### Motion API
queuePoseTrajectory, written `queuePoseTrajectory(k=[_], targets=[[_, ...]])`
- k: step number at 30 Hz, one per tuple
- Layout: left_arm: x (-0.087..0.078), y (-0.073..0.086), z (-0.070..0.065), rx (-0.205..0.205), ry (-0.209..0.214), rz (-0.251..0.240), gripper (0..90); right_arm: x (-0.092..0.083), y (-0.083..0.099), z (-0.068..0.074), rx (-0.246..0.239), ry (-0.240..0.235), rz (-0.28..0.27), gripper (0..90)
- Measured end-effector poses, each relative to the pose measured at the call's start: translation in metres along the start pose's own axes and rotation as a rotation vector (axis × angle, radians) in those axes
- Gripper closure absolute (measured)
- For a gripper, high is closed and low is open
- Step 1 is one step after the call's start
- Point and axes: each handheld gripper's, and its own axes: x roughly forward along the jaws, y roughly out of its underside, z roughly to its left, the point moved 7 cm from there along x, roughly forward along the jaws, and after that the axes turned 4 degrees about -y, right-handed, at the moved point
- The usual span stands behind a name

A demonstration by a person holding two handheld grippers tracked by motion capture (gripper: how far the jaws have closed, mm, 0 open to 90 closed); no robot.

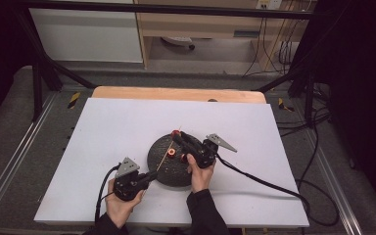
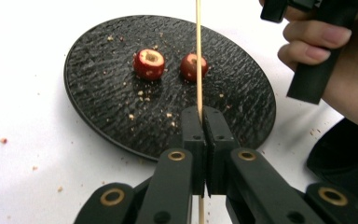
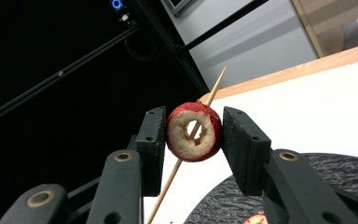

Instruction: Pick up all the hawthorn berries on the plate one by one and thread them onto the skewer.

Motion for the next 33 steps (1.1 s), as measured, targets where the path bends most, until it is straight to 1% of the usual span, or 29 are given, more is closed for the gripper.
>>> queuePoseTrajectory(k=[2, 3, 5, 9, 13, 14, 17, 18, 19, 22, 23, 24, 27, 28, 29, 30, 32, 33], targets=[[0.002, -0.002, -0.001, -0.005, 0.004, 0.001, 88.2, -0.001, 0.001, 0.001, 0.01, 0.004, 0.006, 61.3], [0.003, -0.004, 0.0, 0.002, 0.002, 0.0, 88.2, 0.0, 0.001, 0.0, 0.005, 0.003, 0.007, 61.3], [0.005, -0.008, 0.0, -0.001, 0.007, -0.005, 88.2, -0.001, 0.002, 0.001, 0.009, -0.004, 0.015, 61.3], [0.009, -0.014, 0.0, 0.016, -0.004, -0.006, 88.2, -0.001, 0.004, 0.002, 0.006, -0.009, 0.025, 61.3], [0.013, -0.021, 0.0, 0.027, -0.008, -0.01, 88.2, -0.002, 0.005, 0.003, 0.016, -0.01, 0.033, 61.3], [0.015, -0.022, 0.0, 0.025, -0.002, -0.009, 88.2, -0.002, 0.006, 0.003, 0.008, -0.009, 0.033, 61.4], [0.017, -0.026, 0.001, 0.028, 0.001, -0.013, 88.2, -0.002, 0.007, 0.004, 0.006, -0.012, 0.038, 61.3], [0.018, -0.027, 0.001, 0.033, -0.004, -0.017, 88.2, -0.002, 0.007, 0.004, 0.008, -0.014, 0.039, 61.3], [0.02, -0.028, 0.001, 0.029, 0.002, -0.016, 88.2, -0.002, 0.008, 0.004, 0.007, -0.014, 0.043, 61.3], [0.023, -0.032, 0.001, 0.04, -0.007, -0.02, 88.2, -0.003, 0.011, 0.004, 0.009, -0.014, 0.048, 61.3], [0.023, -0.033, 0.001, 0.038, 0.0, -0.018, 88.2, -0.003, 0.011, 0.004, 0.005, -0.014, 0.049, 61.3], [0.024, -0.034, 0.001, 0.038, 0.0, -0.02, 88.2, -0.003, 0.012, 0.005, 0.012, -0.013, 0.055, 61.3], [0.026, -0.037, 0.001, 0.044, -0.006, -0.025, 88.2, -0.003, 0.013, 0.005, 0.005, -0.017, 0.052, 61.3], [0.027, -0.038, 0.001, 0.04, -0.002, -0.024, 88.2, -0.003, 0.014, 0.005, 0.002, -0.018, 0.055, 61.3], [0.028, -0.039, 0.0, 0.041, -0.003, -0.025, 88.2, -0.004, 0.015, 0.006, 0.016, -0.018, 0.063, 61.3], [0.029, -0.04, 0.0, 0.042, -0.003, -0.025, 88.2, -0.004, 0.016, 0.006, 0.003, -0.021, 0.061, 61.4], [0.03, -0.042, 0.0, 0.049, -0.01, -0.028, 88.2, -0.005, 0.018, 0.007, 0.007, -0.018, 0.066, 61.3], [0.03, -0.042, 0.0, 0.049, -0.005, -0.027, 88.2, -0.005, 0.018, 0.007, -0.003, -0.019, 0.068, 61.3]])
